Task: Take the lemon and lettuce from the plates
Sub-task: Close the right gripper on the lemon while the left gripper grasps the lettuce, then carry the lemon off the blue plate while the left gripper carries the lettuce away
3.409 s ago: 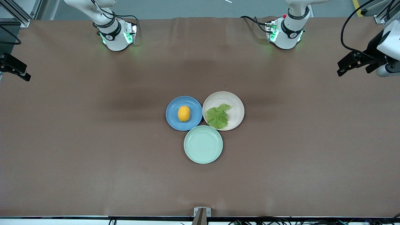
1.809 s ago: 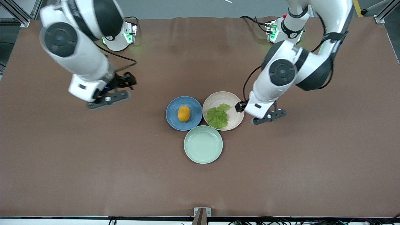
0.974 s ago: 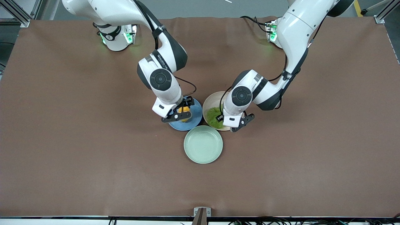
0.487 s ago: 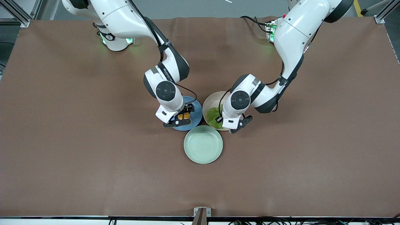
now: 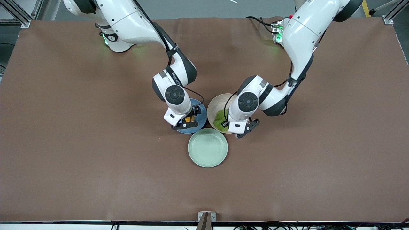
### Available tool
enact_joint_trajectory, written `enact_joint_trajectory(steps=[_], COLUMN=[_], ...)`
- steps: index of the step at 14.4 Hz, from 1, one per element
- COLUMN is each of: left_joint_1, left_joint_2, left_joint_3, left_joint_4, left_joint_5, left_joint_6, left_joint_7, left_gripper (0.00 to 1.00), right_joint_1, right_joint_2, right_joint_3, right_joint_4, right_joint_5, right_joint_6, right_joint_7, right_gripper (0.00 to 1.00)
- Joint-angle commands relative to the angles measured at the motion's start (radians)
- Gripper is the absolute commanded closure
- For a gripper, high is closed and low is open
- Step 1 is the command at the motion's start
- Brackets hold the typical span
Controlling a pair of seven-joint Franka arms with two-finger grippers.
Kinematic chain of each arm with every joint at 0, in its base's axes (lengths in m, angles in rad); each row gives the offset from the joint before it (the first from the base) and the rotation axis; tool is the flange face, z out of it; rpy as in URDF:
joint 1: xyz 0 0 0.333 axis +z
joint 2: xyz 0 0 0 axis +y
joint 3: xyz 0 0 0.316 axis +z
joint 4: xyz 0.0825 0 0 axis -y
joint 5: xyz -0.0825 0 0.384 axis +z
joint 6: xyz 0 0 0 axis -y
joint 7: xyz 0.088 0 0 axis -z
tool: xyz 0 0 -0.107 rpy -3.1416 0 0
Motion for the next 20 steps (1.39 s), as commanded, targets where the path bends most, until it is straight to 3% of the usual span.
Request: enact_joint_trajectory(steps=[1,4,6,8,10,12,14,16,19,20], left_joint_1=[0.071,0.151,0.21,0.275,0.354,0.43,0.499,0.543,0.573,0.574], left_joint_2=[-0.149,-0.203,-0.225,-0.226,-0.204,-0.197,-0.179,-0.153,-0.142,-0.13], left_joint_3=[-0.005,-0.002,0.0,-0.002,-0.002,-0.002,-0.002,-0.003,-0.003,-0.003], left_joint_4=[-0.022,-0.029,-0.09,-0.141,-0.164,-0.181,-0.181,-0.19,-0.223,-0.22], left_joint_5=[0.005,0.016,0.056,0.129,0.169,0.179,0.18,0.18,0.179,0.176], left_joint_6=[-0.123,-0.226,-0.231,-0.223,-0.184,-0.147,-0.145,-0.115,-0.05,-0.049], left_joint_7=[-0.009,0.017,0.047,0.078,0.104,0.175,0.245,0.256,0.259,0.259], left_gripper=[1.0,1.0,1.0,1.0,1.0,1.0,1.0,0.99,0.98,0.84], right_joint_1=[0.015,0.011,0.006,0.002,-0.004,-0.03,-0.049,-0.053,-0.157,-0.238], right_joint_2=[0.009,0.009,0.009,0.002,-0.037,-0.157,-0.285,-0.365,-0.469,-0.471], right_joint_3=[-0.004,-0.004,-0.004,-0.005,-0.013,-0.038,-0.103,-0.163,-0.203,-0.203], right_joint_4=[-0.005,-0.003,-0.002,0.003,0.0,0.003,-0.005,-0.015,-0.12,-0.132], right_joint_5=[0.044,0.044,0.044,0.042,0.041,0.028,0.002,-0.088,-0.177,-0.179], right_joint_6=[0.016,0.016,0.016,0.007,-0.024,-0.219,-0.387,-0.519,-0.541,-0.536], right_joint_7=[0.011,0.01,0.01,0.008,0.002,0.007,-0.004,-0.006,-0.164,-0.265], right_gripper=[0.1,0.4,0.63,0.75,0.76,0.76,0.76,0.76,0.76,0.76])
